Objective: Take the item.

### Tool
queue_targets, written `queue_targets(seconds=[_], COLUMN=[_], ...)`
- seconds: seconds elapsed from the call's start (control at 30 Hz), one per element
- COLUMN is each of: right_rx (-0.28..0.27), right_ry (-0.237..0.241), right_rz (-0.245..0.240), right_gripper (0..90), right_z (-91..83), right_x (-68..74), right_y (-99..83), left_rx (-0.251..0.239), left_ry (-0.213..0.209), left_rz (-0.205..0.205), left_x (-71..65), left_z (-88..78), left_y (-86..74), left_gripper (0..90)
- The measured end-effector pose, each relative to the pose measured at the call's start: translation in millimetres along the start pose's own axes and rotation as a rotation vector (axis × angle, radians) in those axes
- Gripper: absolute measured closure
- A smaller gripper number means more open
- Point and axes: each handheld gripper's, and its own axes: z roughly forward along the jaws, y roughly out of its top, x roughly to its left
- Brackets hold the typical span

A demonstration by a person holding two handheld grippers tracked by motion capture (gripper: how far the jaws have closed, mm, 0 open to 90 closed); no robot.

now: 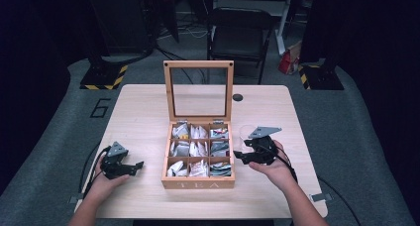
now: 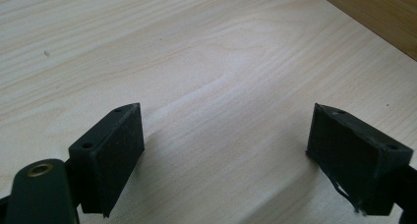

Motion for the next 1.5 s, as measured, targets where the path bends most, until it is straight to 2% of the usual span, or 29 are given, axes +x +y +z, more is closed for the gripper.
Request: queue_targets(seconds=[0.5, 0.77, 0.83, 1.2, 1.5], right_rx=[0.003, 0.001, -0.002, -0.013, -0.001], right_ry=[0.021, 0.027, 0.031, 0.062, 0.084], right_rz=[-0.018, -0.019, -0.034, -0.054, -0.104], right_gripper=[37.5, 37.5, 37.4, 37.4, 37.4], right_z=[4.5, 9.9, 13.0, 27.7, 43.3], right_x=[7.5, 8.2, 9.4, 17.1, 27.7], right_y=[25.5, 30.4, 32.8, 46.4, 58.1], left_rx=[0.001, -0.004, 0.001, 0.001, -0.002], left_ry=[0.001, 0.003, 0.0, 0.0, 0.003], left_rz=[0.003, 0.005, 0.001, 0.001, 0.002], left_x=[0.1, 0.4, 0.1, 0.0, 0.2], left_z=[-0.2, 0.2, -0.1, -0.2, -0.1], left_y=[0.1, 0.1, 0.0, 0.0, 0.1], left_gripper=[13.6, 13.5, 13.5, 13.6, 13.6])
